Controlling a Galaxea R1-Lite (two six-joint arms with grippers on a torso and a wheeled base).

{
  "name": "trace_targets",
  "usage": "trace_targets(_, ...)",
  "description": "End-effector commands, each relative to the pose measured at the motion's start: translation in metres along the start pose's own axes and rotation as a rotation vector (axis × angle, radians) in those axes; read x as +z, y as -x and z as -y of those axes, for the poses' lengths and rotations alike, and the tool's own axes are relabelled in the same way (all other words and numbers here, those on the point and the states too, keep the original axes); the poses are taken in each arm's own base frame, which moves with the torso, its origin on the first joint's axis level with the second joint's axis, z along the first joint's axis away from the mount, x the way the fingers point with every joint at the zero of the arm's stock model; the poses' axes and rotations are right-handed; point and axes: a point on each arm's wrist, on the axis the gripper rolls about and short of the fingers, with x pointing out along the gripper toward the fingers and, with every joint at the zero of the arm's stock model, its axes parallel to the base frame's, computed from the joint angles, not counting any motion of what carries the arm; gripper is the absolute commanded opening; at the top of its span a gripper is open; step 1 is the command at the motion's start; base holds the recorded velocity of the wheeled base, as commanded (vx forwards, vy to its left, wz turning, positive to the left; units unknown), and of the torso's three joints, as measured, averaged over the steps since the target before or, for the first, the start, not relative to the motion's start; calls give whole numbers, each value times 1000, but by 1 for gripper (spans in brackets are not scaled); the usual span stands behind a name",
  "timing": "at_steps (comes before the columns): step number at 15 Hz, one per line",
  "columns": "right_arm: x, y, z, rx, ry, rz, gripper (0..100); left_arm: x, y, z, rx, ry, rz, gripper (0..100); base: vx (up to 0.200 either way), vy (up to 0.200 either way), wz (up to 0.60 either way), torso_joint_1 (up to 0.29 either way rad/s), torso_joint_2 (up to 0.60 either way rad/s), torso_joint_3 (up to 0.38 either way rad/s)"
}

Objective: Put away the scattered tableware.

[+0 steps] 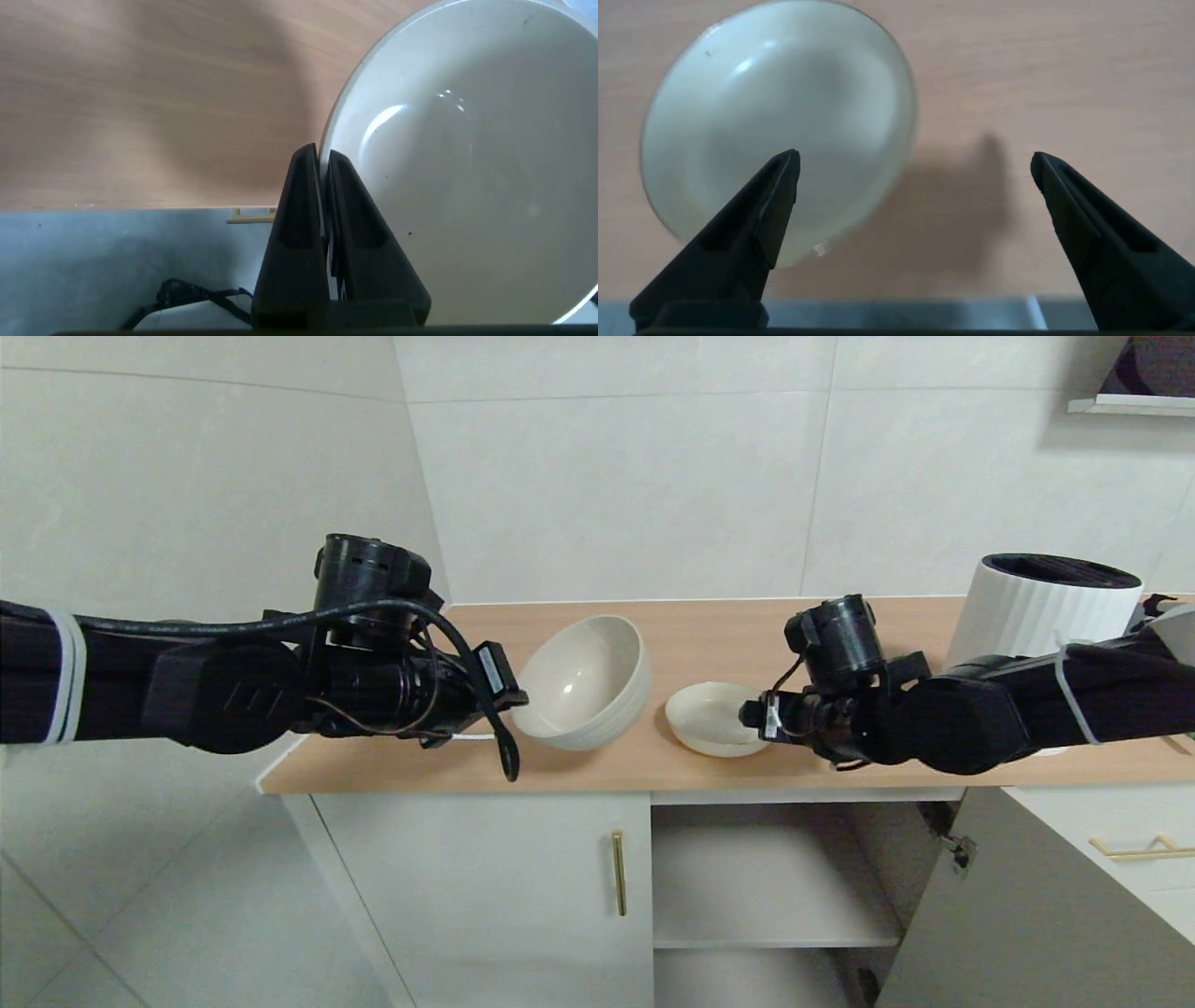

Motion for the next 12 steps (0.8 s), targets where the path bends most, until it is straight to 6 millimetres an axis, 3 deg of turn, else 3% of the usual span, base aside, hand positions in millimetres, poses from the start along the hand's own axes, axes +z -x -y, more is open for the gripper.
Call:
trace_targets(1,-8,-12,-1,-9,8,-17,100,1,5,2,-9,-2,10,0,0,0,0,0,0,0)
trace_targets(5,-6,-16,0,-11,-2,-5,100,1,6,2,-11,-2,11,0,0,0,0,0,0,0)
trace_targets(6,-5,-16,0,-9,-8,-1,0,1,7,2,-10,-2,9,0,0,0,0,0,0,0)
trace_targets(9,-3,-15,1,-7,-15,3,0,1,7,2,-10,-2,9,0,0,0,0,0,0,0)
trace_targets(12,9,2,4,10,-30,30,0,1,16,3,-20,-3,19,0,0,0,0,0,0,0)
